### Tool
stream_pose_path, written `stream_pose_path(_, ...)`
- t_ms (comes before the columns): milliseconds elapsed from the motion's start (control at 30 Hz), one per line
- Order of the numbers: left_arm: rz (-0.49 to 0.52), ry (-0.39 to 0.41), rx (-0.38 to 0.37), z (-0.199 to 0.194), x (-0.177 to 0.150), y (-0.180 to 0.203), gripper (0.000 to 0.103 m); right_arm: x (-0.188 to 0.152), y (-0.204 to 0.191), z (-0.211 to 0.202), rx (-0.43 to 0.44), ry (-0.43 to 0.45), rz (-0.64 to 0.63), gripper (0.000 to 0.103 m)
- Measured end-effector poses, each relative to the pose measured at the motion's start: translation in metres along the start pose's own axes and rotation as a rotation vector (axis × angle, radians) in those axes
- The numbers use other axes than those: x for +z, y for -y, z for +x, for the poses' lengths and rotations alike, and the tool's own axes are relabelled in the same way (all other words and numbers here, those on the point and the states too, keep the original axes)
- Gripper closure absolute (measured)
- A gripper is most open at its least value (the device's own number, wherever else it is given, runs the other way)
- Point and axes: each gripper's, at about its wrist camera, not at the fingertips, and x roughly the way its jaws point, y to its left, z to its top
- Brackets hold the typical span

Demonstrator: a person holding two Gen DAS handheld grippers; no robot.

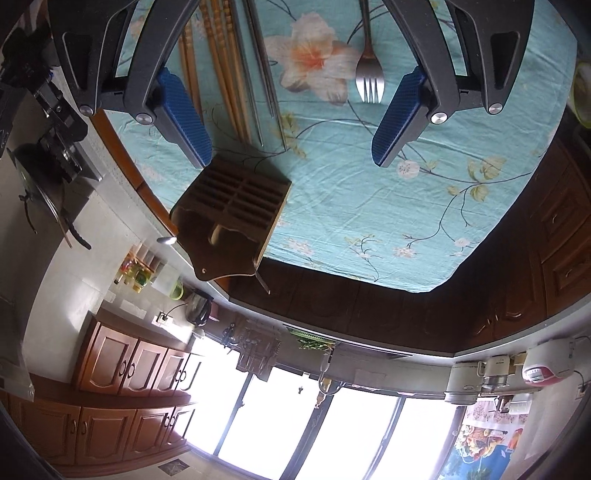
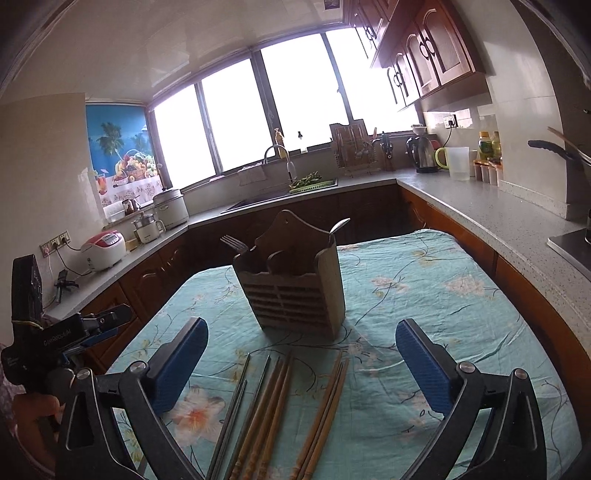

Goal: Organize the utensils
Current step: 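Open both grippers to release the utensils and withdraw from the holder, then grasp a metal chopstick with the left gripper while the right gripper grasps wooden chopsticks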

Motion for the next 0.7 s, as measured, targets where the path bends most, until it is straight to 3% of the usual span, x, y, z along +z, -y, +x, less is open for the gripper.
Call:
stream_pose_path(200, -0.017, -0.051, 0.011, -0.006, -0.014, -0.004, 0.014, -0.030, 0.001, -0.004, -0.010, -0.056, 0.002, 0.001)
stream_pose_path(467, -0.023, -0.080, 0.040, -0.007, -0.008, -0.009, 0.014, -0.039, 0.007, -0.001, -0.023, -0.099, 0.014, 0.002)
stream_pose_path(700, -0.009, -0.114, 0.055, 0.007, -0.007, -0.006, 0.016, -0.041, 0.007, 0.004, -0.023, -0.121, 0.023, 0.020)
